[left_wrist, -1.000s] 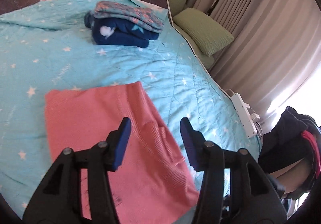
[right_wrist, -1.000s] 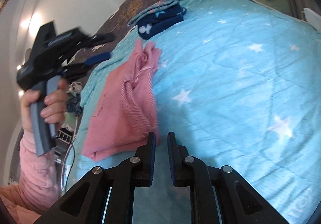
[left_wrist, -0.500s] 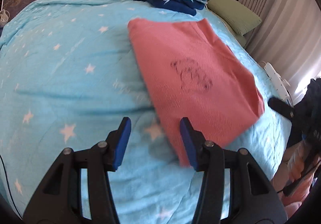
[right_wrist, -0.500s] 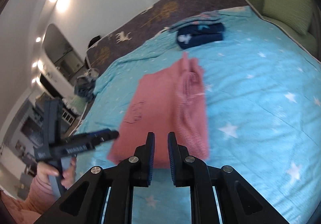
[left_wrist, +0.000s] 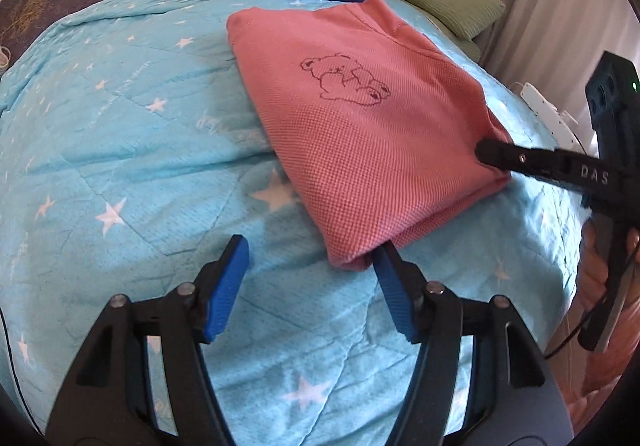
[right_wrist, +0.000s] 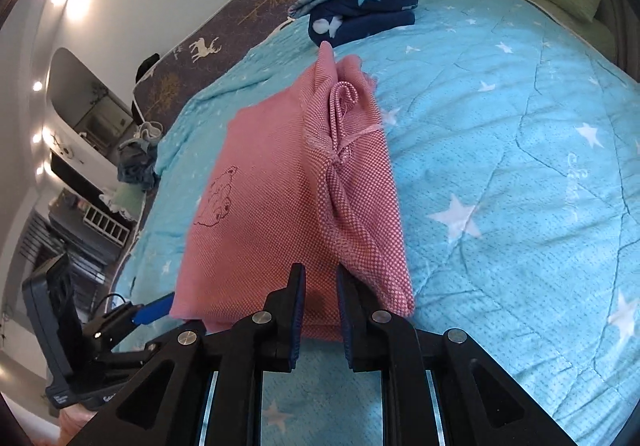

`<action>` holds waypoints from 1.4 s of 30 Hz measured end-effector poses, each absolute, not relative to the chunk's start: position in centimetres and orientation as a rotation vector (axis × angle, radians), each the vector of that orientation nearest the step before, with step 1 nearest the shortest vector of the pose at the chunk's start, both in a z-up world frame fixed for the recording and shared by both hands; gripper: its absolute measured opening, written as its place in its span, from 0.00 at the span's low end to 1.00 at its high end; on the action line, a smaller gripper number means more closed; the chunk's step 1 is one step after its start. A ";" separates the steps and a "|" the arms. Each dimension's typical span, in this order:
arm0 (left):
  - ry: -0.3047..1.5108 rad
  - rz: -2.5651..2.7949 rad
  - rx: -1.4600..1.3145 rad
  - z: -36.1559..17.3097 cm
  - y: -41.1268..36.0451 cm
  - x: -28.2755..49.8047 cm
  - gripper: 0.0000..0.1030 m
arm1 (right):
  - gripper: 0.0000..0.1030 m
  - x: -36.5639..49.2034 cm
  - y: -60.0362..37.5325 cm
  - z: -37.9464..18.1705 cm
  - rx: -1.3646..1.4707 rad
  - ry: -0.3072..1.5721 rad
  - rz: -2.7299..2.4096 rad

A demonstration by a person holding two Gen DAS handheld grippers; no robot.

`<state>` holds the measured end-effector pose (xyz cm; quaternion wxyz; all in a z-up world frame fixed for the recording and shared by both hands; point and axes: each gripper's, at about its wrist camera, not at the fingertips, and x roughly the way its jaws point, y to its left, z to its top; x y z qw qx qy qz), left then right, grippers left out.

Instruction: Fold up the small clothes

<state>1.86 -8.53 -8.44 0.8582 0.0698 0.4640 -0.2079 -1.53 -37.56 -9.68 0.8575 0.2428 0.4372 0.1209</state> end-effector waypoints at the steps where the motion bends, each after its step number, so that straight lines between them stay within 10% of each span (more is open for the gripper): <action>1: 0.970 -0.430 0.146 -8.4 -8.6 1.8 0.63 | 0.15 -1.6 -37.6 -9.7 0.508 0.919 0.252; 27: 0.826 -0.759 -0.114 -2.3 -7.0 2.2 0.69 | 0.18 1.4 -34.9 -3.2 0.274 0.812 0.404; 31: 0.927 -0.741 -0.129 -5.5 -9.7 6.5 0.69 | 0.17 4.5 -35.5 -5.7 0.335 0.866 0.392; 33: 1.019 -0.666 -0.074 -8.7 -10.4 7.7 0.59 | 0.00 5.1 -37.6 -7.8 0.356 0.893 0.313; 42: 0.984 -0.681 -0.035 -7.4 -10.1 5.9 0.58 | 0.05 3.2 -40.6 -8.1 0.501 0.861 0.404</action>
